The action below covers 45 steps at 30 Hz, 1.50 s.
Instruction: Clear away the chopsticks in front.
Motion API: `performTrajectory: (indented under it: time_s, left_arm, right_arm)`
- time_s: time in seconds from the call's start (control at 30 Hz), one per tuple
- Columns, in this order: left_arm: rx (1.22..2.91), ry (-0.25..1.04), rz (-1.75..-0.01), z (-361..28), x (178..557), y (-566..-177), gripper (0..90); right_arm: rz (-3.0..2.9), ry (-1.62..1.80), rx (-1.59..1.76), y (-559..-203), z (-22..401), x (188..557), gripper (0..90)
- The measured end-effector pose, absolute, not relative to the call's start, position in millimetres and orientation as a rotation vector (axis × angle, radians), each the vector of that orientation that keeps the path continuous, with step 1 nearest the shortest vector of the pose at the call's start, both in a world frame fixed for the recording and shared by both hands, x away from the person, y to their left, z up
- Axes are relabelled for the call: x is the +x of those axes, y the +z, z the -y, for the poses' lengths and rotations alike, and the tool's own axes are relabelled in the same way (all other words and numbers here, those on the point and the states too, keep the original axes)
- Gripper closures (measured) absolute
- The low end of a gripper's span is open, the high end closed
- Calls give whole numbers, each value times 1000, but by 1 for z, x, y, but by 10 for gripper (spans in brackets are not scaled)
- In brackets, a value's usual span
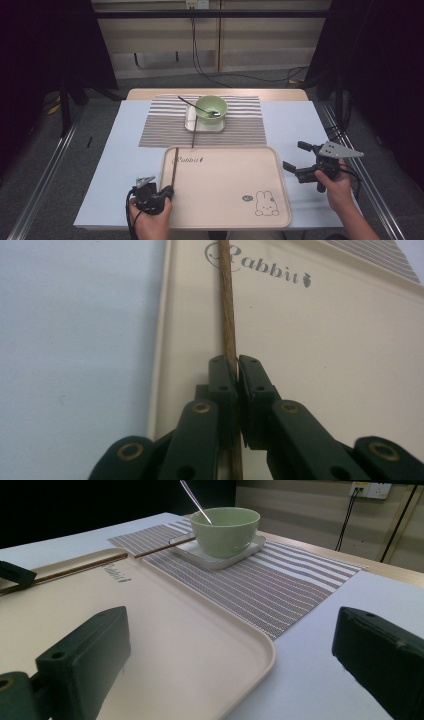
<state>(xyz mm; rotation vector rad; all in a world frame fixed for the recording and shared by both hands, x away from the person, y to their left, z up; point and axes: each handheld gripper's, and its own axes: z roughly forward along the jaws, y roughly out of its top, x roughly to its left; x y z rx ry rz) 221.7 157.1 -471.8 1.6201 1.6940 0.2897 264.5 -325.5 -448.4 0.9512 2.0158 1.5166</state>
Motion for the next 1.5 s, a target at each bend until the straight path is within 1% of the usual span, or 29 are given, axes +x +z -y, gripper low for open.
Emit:
performTrajectory:
  time_s: [0.4, 0.63, 1.07, 1.17, 1.23, 1.37, 1.47, 1.5]
  left_arm:
    - [1664, 302, -1689, -158, 224, -470, 856]
    - [1651, 277, -1684, -156, 224, -471, 854]
    - [1630, 274, -1702, -155, 224, -471, 850]
    - [1617, 274, -1703, -154, 224, -471, 838]
    - [1618, 279, -1699, -154, 225, -471, 802]
    - [1625, 283, -1694, -154, 226, -468, 784]
    - [1620, 282, -1689, -155, 228, -467, 749]
    - [1594, 276, -1711, -153, 228, -466, 743]
  right_arm:
    - [-2021, 1514, 947, -449, 326, 264, 16]
    - [-2023, 1519, 938, -449, 326, 265, 16]
    - [-2015, 1514, 955, -449, 325, 265, 16]
    - [-2018, 1511, 955, -449, 325, 265, 16]
    - [-2018, 1514, 952, -449, 325, 265, 16]
    - [-2016, 1516, 951, -449, 325, 265, 16]
    - [-2016, 1516, 951, -449, 325, 265, 16]
    - [-2017, 1516, 951, -449, 325, 265, 16]
